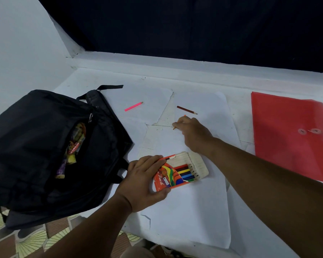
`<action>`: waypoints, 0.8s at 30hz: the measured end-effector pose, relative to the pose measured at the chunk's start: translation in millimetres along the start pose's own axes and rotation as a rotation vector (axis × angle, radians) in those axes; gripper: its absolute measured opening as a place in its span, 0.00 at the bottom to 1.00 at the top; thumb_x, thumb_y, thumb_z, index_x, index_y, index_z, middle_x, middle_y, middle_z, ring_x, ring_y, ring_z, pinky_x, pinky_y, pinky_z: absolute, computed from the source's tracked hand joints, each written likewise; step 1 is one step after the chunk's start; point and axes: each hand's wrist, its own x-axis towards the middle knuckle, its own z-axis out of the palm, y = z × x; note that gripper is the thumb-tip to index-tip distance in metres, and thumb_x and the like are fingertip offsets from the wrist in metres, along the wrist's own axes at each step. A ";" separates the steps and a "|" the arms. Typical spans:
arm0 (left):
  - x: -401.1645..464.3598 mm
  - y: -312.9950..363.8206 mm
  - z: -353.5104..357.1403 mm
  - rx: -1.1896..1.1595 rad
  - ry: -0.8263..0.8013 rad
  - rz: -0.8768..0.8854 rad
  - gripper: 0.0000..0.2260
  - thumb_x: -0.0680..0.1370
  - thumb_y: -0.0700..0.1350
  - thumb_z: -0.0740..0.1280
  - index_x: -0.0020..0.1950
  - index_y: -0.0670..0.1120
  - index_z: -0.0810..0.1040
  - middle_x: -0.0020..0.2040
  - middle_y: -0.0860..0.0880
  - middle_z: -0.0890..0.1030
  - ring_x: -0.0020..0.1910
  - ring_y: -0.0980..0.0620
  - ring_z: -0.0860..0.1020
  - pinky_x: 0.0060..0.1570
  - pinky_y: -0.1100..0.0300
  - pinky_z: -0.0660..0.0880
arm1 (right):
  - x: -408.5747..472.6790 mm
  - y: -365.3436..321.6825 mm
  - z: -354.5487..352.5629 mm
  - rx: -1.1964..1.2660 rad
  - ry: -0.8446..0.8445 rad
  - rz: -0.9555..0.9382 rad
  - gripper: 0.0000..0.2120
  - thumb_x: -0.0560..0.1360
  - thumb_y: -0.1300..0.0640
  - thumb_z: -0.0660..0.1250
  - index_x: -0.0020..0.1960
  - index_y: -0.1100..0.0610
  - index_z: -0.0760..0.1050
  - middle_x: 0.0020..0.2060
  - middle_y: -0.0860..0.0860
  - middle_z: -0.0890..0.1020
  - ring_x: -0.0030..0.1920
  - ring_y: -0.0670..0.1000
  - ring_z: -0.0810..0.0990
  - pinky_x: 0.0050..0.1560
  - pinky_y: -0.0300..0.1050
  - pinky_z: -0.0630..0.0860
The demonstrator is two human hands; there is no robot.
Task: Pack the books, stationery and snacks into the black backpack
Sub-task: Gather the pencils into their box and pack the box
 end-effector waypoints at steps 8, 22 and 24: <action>-0.2 0.8 -0.5 -0.012 -0.003 -0.008 0.36 0.73 0.71 0.63 0.77 0.56 0.65 0.75 0.59 0.67 0.73 0.60 0.63 0.71 0.59 0.54 | 2.5 1.3 6.3 0.022 0.189 0.003 0.08 0.73 0.68 0.72 0.49 0.58 0.82 0.52 0.54 0.80 0.46 0.55 0.81 0.40 0.43 0.78; -0.8 1.2 -1.4 0.009 0.004 0.008 0.37 0.73 0.71 0.63 0.77 0.56 0.64 0.76 0.59 0.67 0.74 0.60 0.62 0.70 0.62 0.51 | -63.4 -21.8 -13.3 0.804 0.282 0.206 0.03 0.79 0.57 0.69 0.48 0.50 0.77 0.44 0.45 0.83 0.47 0.46 0.82 0.44 0.38 0.81; -0.9 1.8 -1.7 0.007 0.001 0.011 0.37 0.73 0.72 0.63 0.77 0.55 0.65 0.76 0.59 0.67 0.74 0.60 0.62 0.70 0.61 0.52 | -78.8 -9.7 -8.6 0.775 0.241 0.219 0.04 0.77 0.58 0.70 0.46 0.50 0.78 0.44 0.44 0.84 0.49 0.46 0.82 0.46 0.41 0.81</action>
